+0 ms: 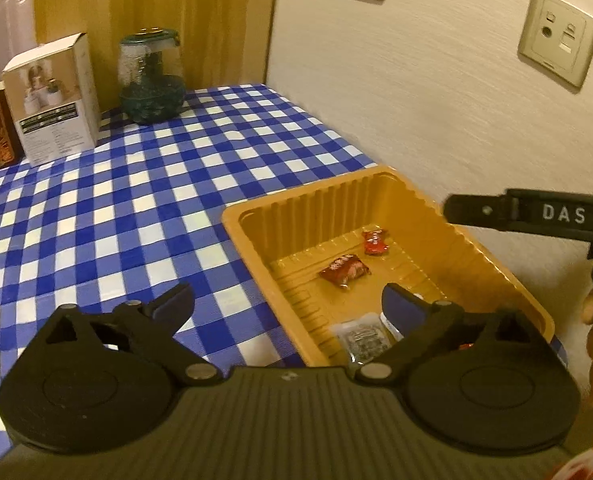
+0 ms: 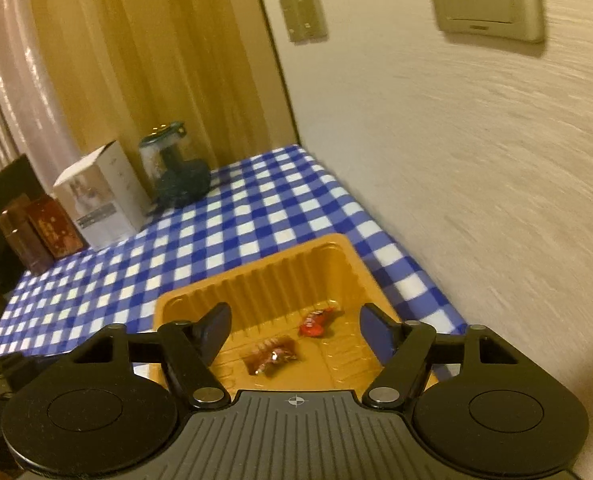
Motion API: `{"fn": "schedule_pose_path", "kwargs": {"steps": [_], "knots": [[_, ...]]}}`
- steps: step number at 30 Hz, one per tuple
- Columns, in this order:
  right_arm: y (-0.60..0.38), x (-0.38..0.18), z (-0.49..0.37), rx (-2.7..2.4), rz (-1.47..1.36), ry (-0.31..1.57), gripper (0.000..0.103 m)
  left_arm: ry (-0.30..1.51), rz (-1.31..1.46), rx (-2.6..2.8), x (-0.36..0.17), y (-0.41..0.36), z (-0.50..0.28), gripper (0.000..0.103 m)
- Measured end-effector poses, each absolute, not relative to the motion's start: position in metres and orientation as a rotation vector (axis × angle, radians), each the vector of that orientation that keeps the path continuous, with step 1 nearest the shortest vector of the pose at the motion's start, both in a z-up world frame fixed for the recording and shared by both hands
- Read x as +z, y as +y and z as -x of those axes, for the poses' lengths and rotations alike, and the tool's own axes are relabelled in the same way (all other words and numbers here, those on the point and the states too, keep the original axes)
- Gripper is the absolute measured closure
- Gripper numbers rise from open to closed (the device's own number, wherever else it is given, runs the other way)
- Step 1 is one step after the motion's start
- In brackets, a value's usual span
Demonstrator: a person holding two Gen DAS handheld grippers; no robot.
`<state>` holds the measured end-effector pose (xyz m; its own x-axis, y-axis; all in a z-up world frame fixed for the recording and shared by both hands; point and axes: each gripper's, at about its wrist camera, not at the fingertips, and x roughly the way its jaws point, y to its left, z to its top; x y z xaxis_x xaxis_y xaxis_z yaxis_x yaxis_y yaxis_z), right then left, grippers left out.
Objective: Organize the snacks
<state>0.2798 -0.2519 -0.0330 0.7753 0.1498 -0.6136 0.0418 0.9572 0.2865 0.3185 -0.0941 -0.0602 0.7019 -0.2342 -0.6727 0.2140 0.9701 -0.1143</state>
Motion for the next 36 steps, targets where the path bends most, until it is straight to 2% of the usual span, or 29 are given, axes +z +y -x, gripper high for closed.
{"fn": "schedule_pose_path", "kwargs": {"steps": [14, 30, 36], "knots": [[-0.252, -0.028, -0.250, 0.027, -0.257, 0.716, 0.032, 0.742, 0.044, -0.202, -0.046, -0.090, -0.294, 0.000], [-0.243, -0.006, -0.200, -0.004, -0.213, 0.738, 0.018, 0.753, 0.058, -0.164, -0.022, -0.086, -0.249, 0.000], [-0.236, 0.005, -0.177, -0.008, -0.207, 0.740, 0.016, 0.754, 0.085, -0.158, -0.011, -0.077, -0.226, 0.000]]}}
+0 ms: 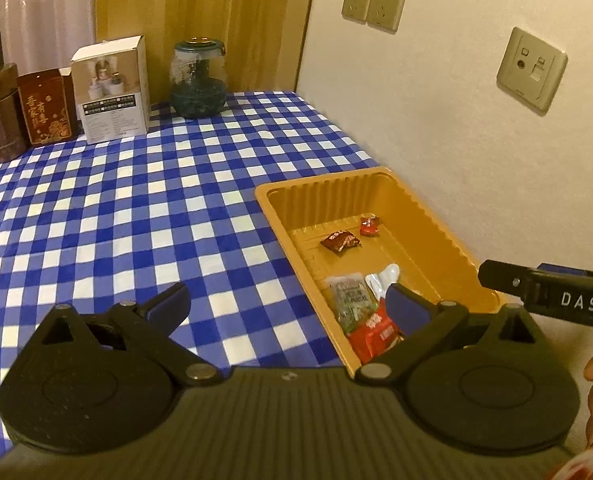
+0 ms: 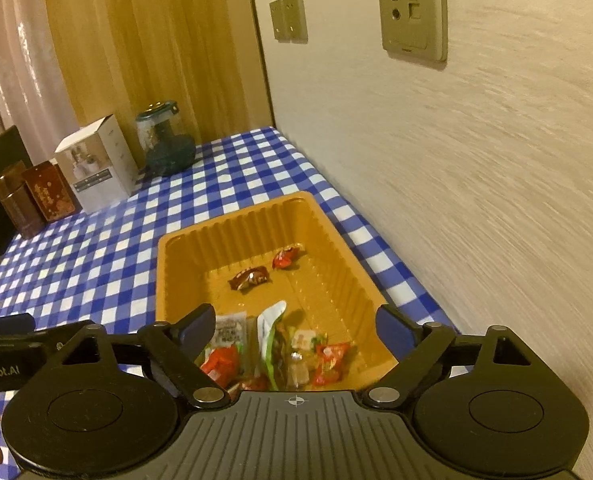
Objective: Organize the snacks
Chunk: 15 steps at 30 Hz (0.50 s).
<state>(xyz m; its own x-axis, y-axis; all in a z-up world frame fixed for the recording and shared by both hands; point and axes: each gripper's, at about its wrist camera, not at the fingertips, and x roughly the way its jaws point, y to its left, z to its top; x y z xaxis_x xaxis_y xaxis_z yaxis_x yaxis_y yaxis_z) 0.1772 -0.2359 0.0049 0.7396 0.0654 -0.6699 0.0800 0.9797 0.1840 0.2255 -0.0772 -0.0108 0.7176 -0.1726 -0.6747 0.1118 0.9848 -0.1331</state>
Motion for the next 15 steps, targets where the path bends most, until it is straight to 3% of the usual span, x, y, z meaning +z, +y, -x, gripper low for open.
{"fn": "schedule_pose_path", "kwargs": {"steps": [15], "knots": [[-0.199, 0.032, -0.104, -0.001, -0.176, 0.739, 0.016, 0.735, 0.088, -0.170, 0.017, -0.051, -0.155, 0.000]]}}
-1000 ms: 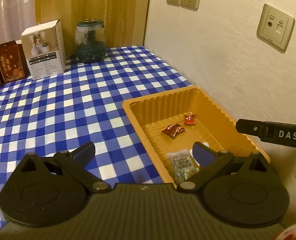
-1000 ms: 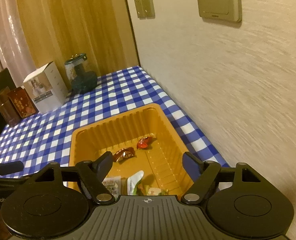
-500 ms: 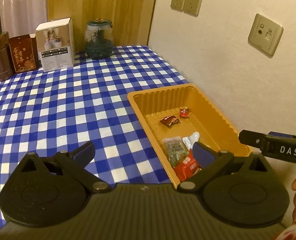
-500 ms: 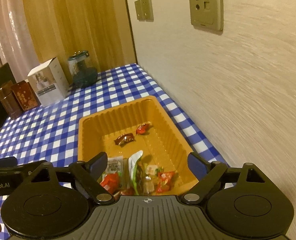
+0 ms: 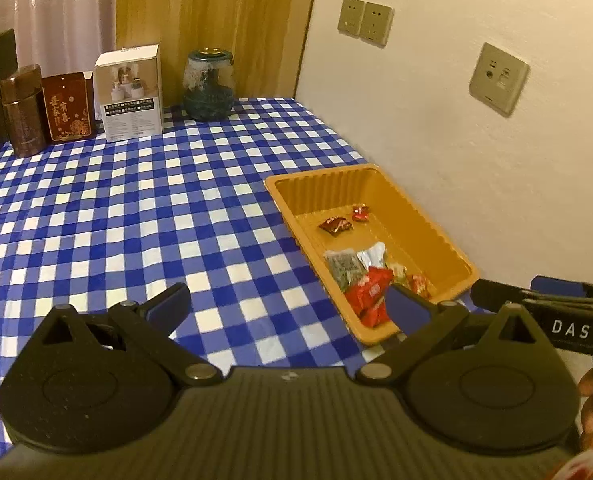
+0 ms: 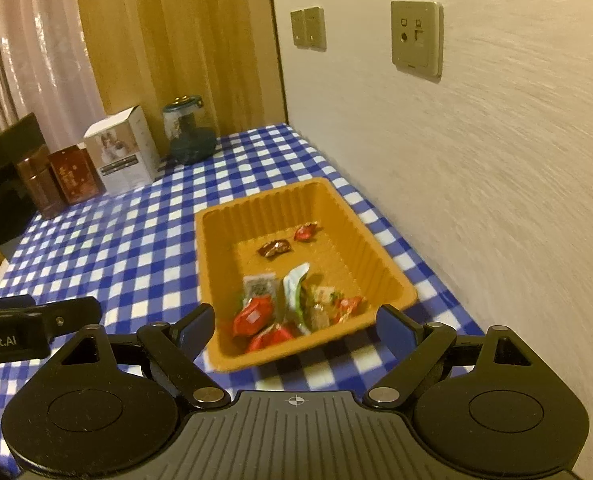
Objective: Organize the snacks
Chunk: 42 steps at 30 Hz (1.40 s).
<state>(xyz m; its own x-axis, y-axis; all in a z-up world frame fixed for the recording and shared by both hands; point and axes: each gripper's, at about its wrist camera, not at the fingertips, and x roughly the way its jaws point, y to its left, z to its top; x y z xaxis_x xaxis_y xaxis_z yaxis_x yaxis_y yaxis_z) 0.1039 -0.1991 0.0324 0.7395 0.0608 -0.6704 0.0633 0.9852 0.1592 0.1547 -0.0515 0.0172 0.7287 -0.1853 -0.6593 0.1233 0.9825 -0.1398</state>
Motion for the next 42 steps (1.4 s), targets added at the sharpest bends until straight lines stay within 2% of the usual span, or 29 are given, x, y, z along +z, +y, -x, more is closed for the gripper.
{"fn": "schedule_pose_path", "kwargs": {"steps": [21, 42], "knots": [[-0.192, 0.042, -0.015, 0.037, -0.173, 0.754, 0.016, 0.718, 0.095, -0.080, 0.023, -0.042, -0.063, 0.000], [-0.181, 0.053, -0.004, 0.092, -0.163, 0.693, 0.016, 0.676, 0.091, -0.044, 0.031, -0.034, -0.030, 0.000]]}}
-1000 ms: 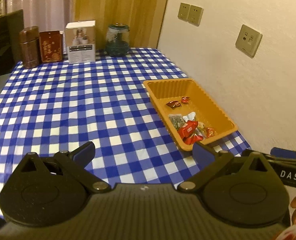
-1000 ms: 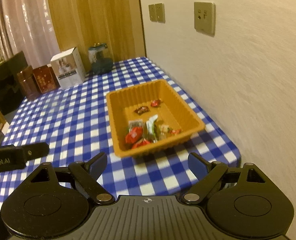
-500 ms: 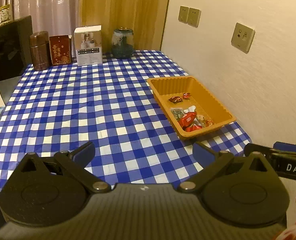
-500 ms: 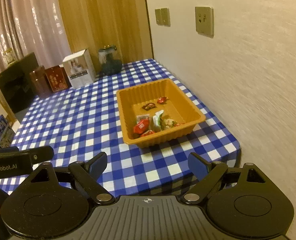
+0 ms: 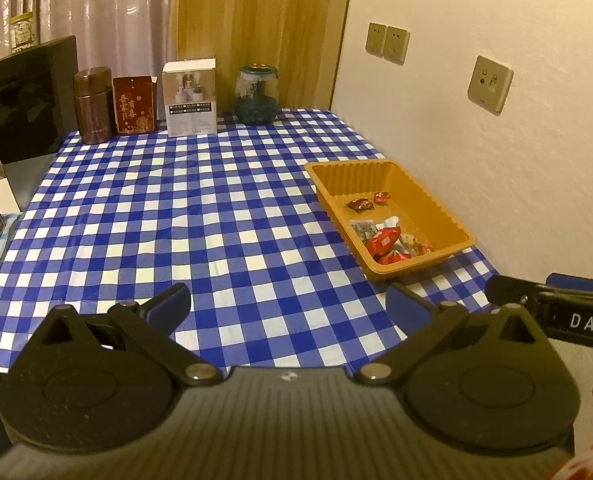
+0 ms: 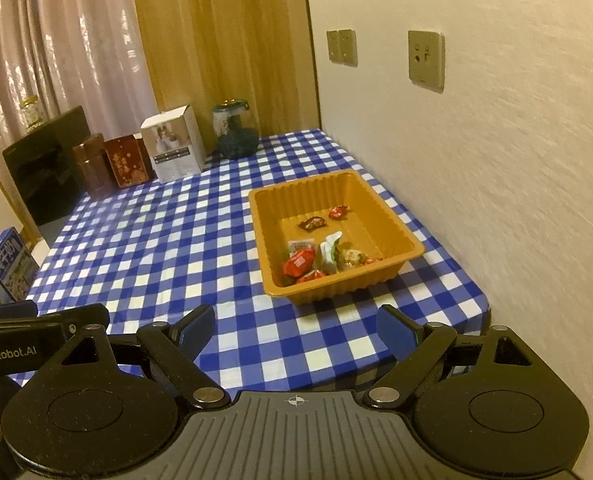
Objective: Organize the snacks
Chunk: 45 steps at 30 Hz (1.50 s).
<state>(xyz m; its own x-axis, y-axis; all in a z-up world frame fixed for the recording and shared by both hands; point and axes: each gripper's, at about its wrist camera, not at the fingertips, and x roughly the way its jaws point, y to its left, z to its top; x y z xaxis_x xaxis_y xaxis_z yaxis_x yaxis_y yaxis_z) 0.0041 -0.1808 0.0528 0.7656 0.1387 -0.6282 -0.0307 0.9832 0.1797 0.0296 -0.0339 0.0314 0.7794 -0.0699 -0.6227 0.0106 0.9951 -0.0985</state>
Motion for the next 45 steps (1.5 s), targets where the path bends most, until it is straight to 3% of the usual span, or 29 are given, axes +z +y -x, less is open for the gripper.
{"fn": "schedule_pose_path", "kwargs": {"steps": [45], "knots": [[-0.1773, 0.0500, -0.0102, 0.108, -0.173, 0.680, 0.016, 0.678, 0.095, -0.025, 0.0261, -0.0291, -0.0307, 0.000]]}}
